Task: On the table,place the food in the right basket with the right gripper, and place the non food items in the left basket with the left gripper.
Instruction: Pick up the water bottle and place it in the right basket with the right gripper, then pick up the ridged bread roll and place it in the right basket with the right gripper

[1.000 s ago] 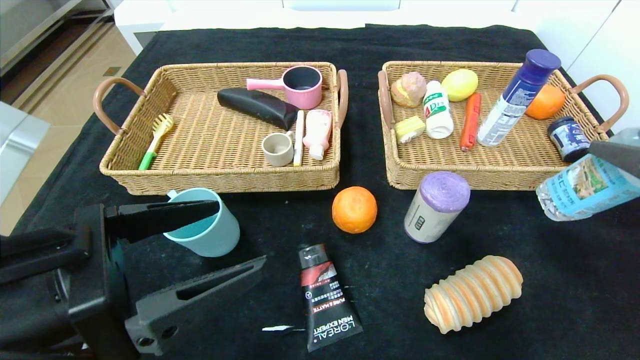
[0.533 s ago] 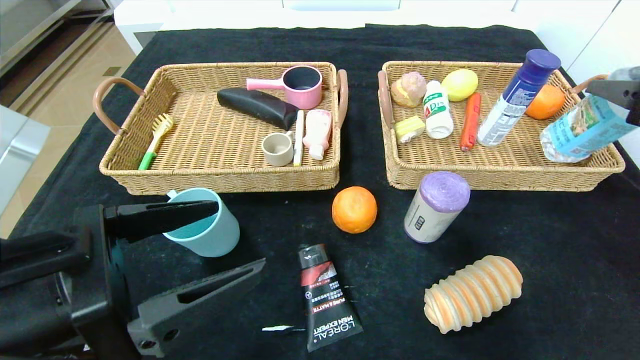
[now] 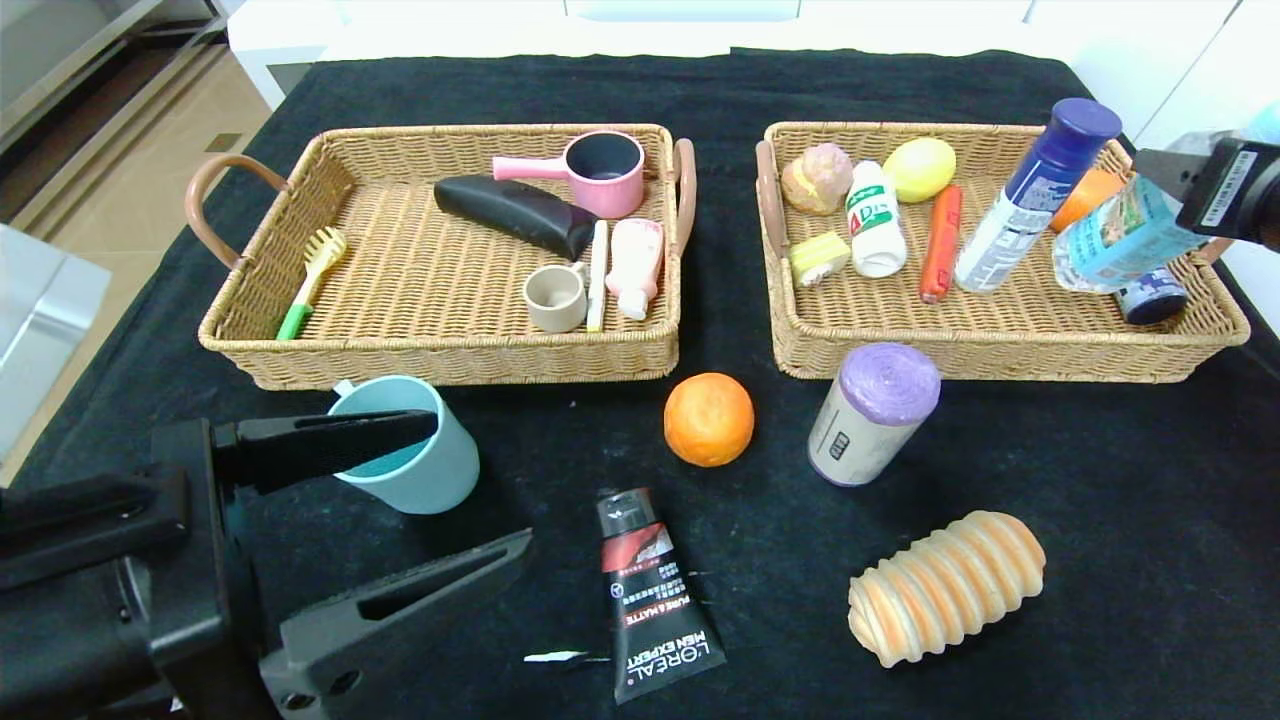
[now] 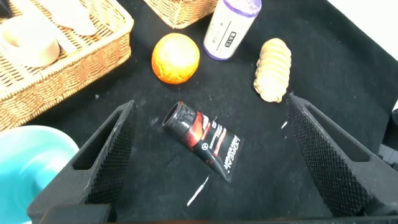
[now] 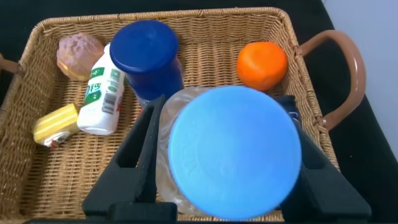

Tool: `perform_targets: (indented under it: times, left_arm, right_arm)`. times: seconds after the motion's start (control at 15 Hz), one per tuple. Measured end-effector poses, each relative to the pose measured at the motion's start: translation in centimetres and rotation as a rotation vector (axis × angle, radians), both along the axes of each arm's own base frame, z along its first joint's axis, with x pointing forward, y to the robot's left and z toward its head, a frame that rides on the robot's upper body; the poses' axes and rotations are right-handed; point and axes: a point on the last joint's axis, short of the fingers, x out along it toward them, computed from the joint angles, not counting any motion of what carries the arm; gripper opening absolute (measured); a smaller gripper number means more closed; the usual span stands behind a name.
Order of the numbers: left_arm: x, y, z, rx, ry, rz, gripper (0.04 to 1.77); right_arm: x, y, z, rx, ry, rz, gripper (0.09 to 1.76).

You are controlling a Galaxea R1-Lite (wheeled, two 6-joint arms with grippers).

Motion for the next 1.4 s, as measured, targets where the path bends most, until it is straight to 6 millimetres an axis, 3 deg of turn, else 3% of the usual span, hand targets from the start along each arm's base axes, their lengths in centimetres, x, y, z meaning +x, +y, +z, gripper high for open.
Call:
perform_targets:
  times: [0.47, 0.6, 1.0, 1.4]
  left_arm:
    - [0.0, 0.0, -0.1, 0.001, 0.002, 0.0, 1.72]
    - [0.0, 0.0, -0.1, 0.002, 0.002, 0.0, 1.72]
    - [0.0, 0.0, -0.4, 0.024, -0.005, -0.003, 1.72]
    - [0.0, 0.0, -0.6, 0.028, -0.003, -0.004, 1.72]
  right_arm:
    - [2.3, 0.1, -2.3, 0.008, 0.006, -0.001, 1.08]
    - [2.4, 0.1, -2.5, 0.007, 0.008, 0.002, 1.22]
    - [1.5, 0.4, -2.8, 0.001, 0.03, 0.014, 1.48]
    - [-1.5, 0.7, -4.1, -0.015, 0.13, 0.01, 1.6]
